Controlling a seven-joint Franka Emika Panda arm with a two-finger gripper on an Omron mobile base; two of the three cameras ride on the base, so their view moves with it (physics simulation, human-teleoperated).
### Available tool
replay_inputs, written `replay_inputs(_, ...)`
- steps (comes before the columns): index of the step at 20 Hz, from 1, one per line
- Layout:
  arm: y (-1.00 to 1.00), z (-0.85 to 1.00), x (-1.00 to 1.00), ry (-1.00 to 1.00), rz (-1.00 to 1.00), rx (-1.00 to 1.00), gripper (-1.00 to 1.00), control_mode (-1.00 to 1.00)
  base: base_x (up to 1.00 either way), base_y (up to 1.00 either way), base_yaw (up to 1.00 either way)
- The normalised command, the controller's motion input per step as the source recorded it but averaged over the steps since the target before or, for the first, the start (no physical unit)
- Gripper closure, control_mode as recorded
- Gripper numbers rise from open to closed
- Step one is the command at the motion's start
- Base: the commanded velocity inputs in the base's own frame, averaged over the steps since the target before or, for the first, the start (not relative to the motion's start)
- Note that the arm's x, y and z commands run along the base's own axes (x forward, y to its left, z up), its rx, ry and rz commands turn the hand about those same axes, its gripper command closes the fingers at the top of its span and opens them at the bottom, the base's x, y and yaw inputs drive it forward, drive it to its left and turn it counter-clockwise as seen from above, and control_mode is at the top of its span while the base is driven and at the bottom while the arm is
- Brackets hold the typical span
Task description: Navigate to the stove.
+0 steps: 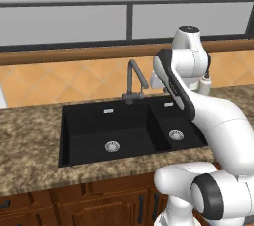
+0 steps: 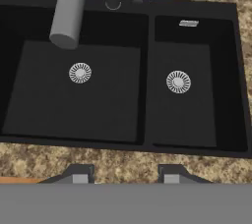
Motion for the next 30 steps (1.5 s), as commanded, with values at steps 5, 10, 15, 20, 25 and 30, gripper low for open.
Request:
replay_inputs(5,0.0,-0.1,-0.42,0.0,0.0,0.0,-1.0,-1.0,0.0,0.0,0.0)
replay_inputs(10,0.0,-0.36,-0.78,0.0,0.0,0.0,-1.0,-1.0,0.0,0.0,0.0)
replay_inputs(15,0.0,-0.49,-0.59,0.0,0.0,-0.01,-1.0,1.0,-0.16,0.0,0.0)
replay_inputs(20,0.0,0.0,0.0,0.0,0.0,0.0,-1.0,1.0,-0.69,0.0,0.15)
replay_inputs(25,0.0,0.0,0.0,0.0,0.0,0.0,-1.0,1.0,-0.16,0.08,0.45)
replay_inputs(30,0.0,0.0,0.0,0.0,0.0,0.0,-1.0,1.0,0.17,0.07,0.89)
